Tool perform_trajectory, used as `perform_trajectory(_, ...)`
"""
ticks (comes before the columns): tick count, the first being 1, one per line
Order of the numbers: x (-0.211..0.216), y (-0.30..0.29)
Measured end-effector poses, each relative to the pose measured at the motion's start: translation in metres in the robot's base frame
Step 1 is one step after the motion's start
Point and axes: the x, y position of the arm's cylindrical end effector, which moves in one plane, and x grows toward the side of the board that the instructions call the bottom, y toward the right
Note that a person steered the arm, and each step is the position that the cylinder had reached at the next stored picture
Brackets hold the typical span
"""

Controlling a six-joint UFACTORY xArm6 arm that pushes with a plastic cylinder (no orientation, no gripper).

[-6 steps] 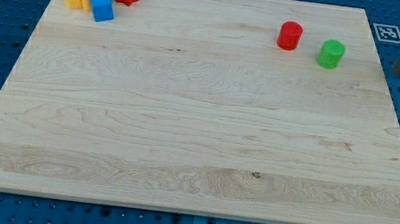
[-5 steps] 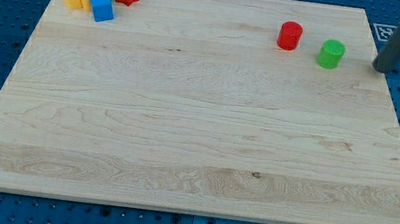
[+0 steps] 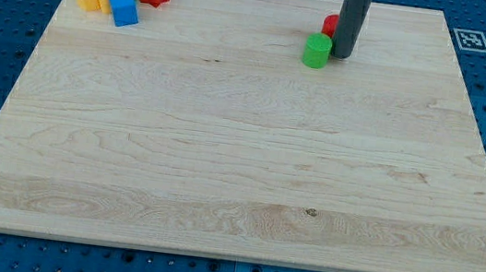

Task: Place the green circle to parallel right of blue cube

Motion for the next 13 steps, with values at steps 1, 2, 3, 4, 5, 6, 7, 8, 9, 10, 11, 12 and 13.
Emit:
perform_trajectory(1,0.004,-0.013)
perform_trajectory(2,0.011,-0.026)
perform_trajectory(3,0.03,-0.029)
perform_trajectory(4,0.033,-0.039)
perform_trajectory(5,0.03,-0.072)
perform_trajectory(6,0.017,-0.107)
perform_trajectory(7,-0.003,-0.132)
perform_trajectory(8,-0.027,-0.141)
perform_trajectory(9,-0.032,-0.135)
perform_trajectory(10,-0.053,-0.127)
perform_trajectory(11,-0.065,-0.138)
perform_trajectory(12,-0.065,-0.165)
perform_trajectory(13,-0.065,-0.195)
